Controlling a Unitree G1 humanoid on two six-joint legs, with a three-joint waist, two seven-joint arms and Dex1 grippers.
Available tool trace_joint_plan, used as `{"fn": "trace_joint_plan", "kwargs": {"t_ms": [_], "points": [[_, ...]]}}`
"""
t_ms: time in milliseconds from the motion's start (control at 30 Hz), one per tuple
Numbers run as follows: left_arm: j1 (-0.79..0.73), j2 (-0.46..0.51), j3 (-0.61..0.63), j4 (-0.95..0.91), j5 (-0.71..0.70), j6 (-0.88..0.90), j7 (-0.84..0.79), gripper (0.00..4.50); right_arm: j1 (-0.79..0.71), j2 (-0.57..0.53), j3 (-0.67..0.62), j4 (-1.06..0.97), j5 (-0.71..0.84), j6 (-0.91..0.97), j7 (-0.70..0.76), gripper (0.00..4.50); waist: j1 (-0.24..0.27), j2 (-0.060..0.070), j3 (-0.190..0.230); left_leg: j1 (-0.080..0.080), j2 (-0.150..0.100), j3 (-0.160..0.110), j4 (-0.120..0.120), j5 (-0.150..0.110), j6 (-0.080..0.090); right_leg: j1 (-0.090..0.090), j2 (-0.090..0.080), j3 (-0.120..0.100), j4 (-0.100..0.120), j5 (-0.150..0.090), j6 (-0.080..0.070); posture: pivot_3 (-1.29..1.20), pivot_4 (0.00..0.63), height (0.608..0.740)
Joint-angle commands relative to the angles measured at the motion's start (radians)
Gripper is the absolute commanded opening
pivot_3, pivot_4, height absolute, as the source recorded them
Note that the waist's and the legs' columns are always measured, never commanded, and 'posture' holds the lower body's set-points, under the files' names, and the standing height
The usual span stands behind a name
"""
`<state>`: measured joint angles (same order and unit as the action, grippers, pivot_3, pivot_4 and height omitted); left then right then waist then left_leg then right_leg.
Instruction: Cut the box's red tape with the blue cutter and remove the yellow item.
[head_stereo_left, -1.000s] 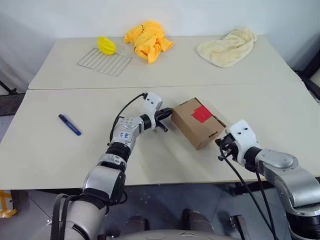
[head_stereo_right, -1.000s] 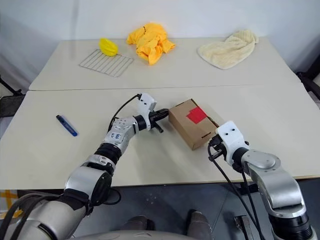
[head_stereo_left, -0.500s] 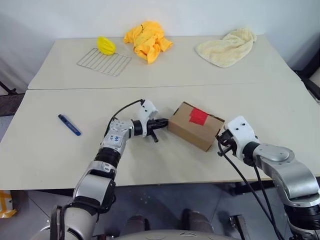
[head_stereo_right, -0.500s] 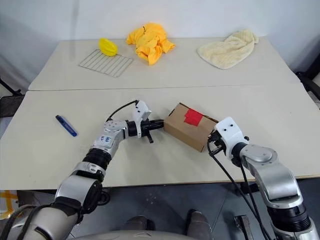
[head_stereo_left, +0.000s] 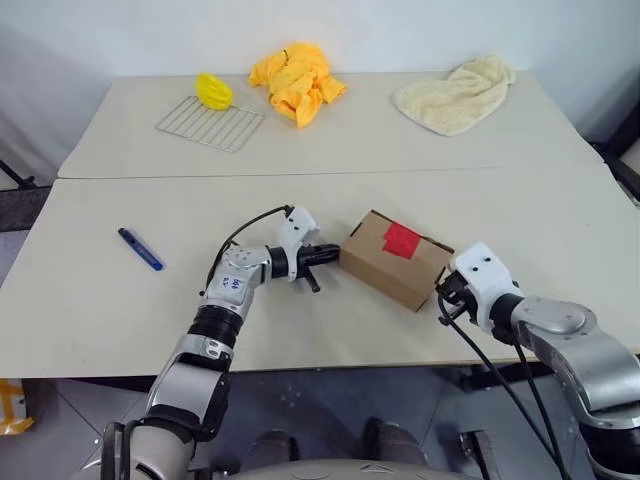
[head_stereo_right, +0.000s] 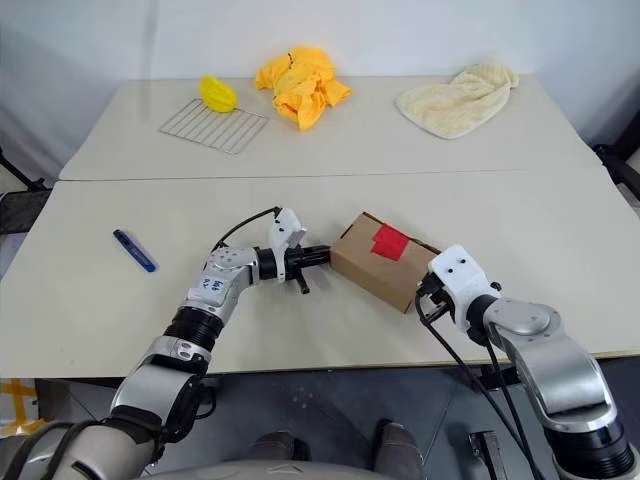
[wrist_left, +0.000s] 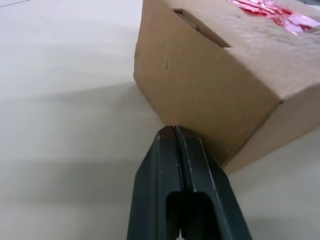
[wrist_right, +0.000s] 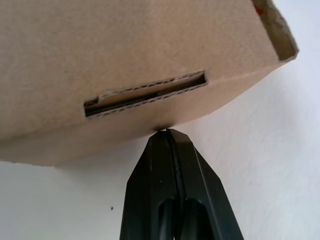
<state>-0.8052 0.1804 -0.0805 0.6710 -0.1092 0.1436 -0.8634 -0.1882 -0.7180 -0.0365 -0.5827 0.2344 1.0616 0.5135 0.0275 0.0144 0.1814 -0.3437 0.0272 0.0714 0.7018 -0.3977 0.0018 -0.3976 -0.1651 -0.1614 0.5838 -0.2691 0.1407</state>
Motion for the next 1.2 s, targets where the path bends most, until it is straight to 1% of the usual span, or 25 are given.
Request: {"fn": "trace_joint_plan", "kwargs": {"t_ms": [33,133,267,333,433,533,600,633,700,733,767,900,933,967,1000,1067,1167,1200], "points": [[-0.015,0.008,0.005,0.047,0.009,-0.036,0.017,0.02,0.053,-0.047,-0.086,-0.056,0.003,-0.030,0.016,0.00,0.001,0.000,0.000,0.000,0.000,0.000,0.000,0.000,0.000,0.000,0.000,0.000,0.000,0.000,0.000,0.00,0.150,0.740],[-0.016,0.025,0.021,0.065,0.004,-0.045,0.030,0.02,0.129,-0.078,-0.173,-0.051,0.004,-0.074,0.038,0.00,-0.001,-0.001,0.000,0.000,0.000,0.000,0.001,0.000,0.000,0.000,0.000,0.000,0.000,0.000,0.000,0.00,0.150,0.740],[0.004,0.055,0.026,0.051,0.003,-0.045,0.036,0.02,0.196,-0.102,-0.282,0.028,-0.003,-0.185,0.075,0.00,-0.008,-0.001,0.000,0.002,0.000,0.001,0.001,0.000,0.000,0.000,0.000,0.002,0.002,0.000,0.000,0.00,0.150,0.740],[0.033,0.083,0.028,0.001,0.002,-0.032,0.037,0.02,0.210,-0.115,-0.340,0.077,0.008,-0.248,0.108,0.00,-0.012,-0.001,0.000,0.004,0.000,0.002,0.001,0.000,0.000,0.000,0.000,0.003,0.004,0.000,0.000,0.00,0.150,0.740],[0.077,0.121,0.047,-0.096,-0.013,0.013,0.055,0.02,0.178,-0.119,-0.406,0.144,0.062,-0.302,0.162,0.00,-0.022,-0.001,0.000,0.006,0.000,0.003,0.000,0.000,0.000,0.001,0.000,0.005,0.004,0.000,0.000,0.00,0.150,0.740],[0.122,0.158,0.063,-0.188,-0.010,0.049,0.089,0.61,0.137,-0.116,-0.436,0.185,0.130,-0.335,0.223,0.00,-0.029,-0.001,0.000,0.006,0.001,0.003,0.000,0.000,0.000,0.001,0.000,0.005,0.004,0.000,0.000,0.00,0.150,0.740],[0.150,0.181,0.080,-0.248,-0.017,0.081,0.113,1.25,0.106,-0.115,-0.440,0.213,0.164,-0.359,0.254,0.00,-0.027,-0.001,0.000,0.006,0.001,0.003,0.000,0.000,0.000,0.001,0.000,0.005,0.004,0.000,0.000,0.00,0.150,0.740],[0.167,0.192,0.098,-0.295,-0.028,0.111,0.130,1.49,0.087,-0.119,-0.442,0.227,0.202,-0.350,0.286,0.00,-0.027,-0.001,0.000,0.006,0.001,0.003,0.000,0.000,0.000,0.001,0.000,0.005,0.004,0.000,0.000,0.00,0.150,0.740],[0.193,0.207,0.123,-0.377,-0.046,0.173,0.157,2.13,0.067,-0.132,-0.443,0.242,0.266,-0.331,0.345,0.00,-0.027,-0.002,0.000,0.006,0.001,0.003,0.000,0.000,0.000,0.001,0.000,0.005,0.004,0.000,0.000,0.00,0.150,0.740],[0.207,0.211,0.139,-0.431,-0.057,0.221,0.179,2.42,0.061,-0.143,-0.442,0.248,0.296,-0.330,0.387,0.35,-0.025,-0.002,0.000,0.006,0.001,0.003,0.000,0.000,0.000,0.001,0.000,0.005,0.004,0.000,0.000,0.00,0.150,0.740],[0.229,0.218,0.155,-0.497,-0.074,0.274,0.192,2.71,0.047,-0.153,-0.435,0.269,0.308,-0.354,0.421,0.54,-0.022,-0.002,0.000,0.005,0.001,0.003,0.000,0.000,0.000,0.001,0.000,0.005,0.004,0.000,0.000,0.00,0.150,0.740],[0.318,0.245,0.223,-0.763,-0.133,0.462,0.263,3.98,-0.020,-0.191,-0.386,0.380,0.289,-0.447,0.491,1.96,-0.014,-0.003,0.001,0.005,0.001,0.002,0.001,0.000,0.000,0.001,0.000,0.005,0.003,0.000,0.000,0.00,0.150,0.740],[0.350,0.253,0.255,-0.833,-0.141,0.499,0.292,4.25,-0.046,-0.194,-0.364,0.407,0.279,-0.468,0.502,2.38,-0.003,-0.003,0.001,0.005,0.001,0.002,0.001,0.000,0.000,0.001,0.000,0.005,0.003,0.000,0.000,0.00,0.150,0.740],[0.377,0.254,0.287,-0.894,-0.138,0.532,0.331,4.42,-0.072,-0.194,-0.343,0.428,0.279,-0.483,0.514,2.43,-0.004,-0.004,0.001,0.005,0.001,0.002,0.001,0.000,0.000,0.001,0.000,0.004,0.003,0.000,0.000,0.00,0.150,0.740],[0.396,0.251,0.312,-0.944,-0.140,0.563,0.368,4.49,-0.096,-0.193,-0.325,0.445,0.281,-0.494,0.524,2.64,-0.010,-0.004,0.002,0.005,0.001,0.002,0.001,0.000,0.000,0.001,0.000,0.004,0.004,0.000,0.000,0.00,0.150,0.740],[0.419,0.236,0.346,-1.017,-0.132,0.614,0.445,4.50,-0.134,-0.191,-0.297,0.473,0.284,-0.514,0.546,3.24,-0.009,-0.004,0.002,0.005,0.001,0.002,0.001,0.000,0.000,0.001,0.000,0.005,0.004,0.000,0.000,0.00,0.150,0.740],[0.433,0.198,0.389,-1.078,-0.122,0.653,0.550,4.50,-0.178,-0.189,-0.263,0.506,0.289,-0.541,0.584,4.25,-0.003,-0.004,0.002,0.005,0.001,0.002,0.001,0.000,0.000,0.001,0.000,0.005,0.004,0.000,0.000,0.00,0.150,0.740],[0.437,0.192,0.396,-1.088,-0.113,0.654,0.577,4.50,-0.194,-0.189,-0.249,0.519,0.287,-0.550,0.598,4.49,-0.001,-0.004,0.002,0.005,0.001,0.002,0.001,0.000,0.000,0.001,0.000,0.005,0.004,0.000,0.000,0.00,0.150,0.740]]}}
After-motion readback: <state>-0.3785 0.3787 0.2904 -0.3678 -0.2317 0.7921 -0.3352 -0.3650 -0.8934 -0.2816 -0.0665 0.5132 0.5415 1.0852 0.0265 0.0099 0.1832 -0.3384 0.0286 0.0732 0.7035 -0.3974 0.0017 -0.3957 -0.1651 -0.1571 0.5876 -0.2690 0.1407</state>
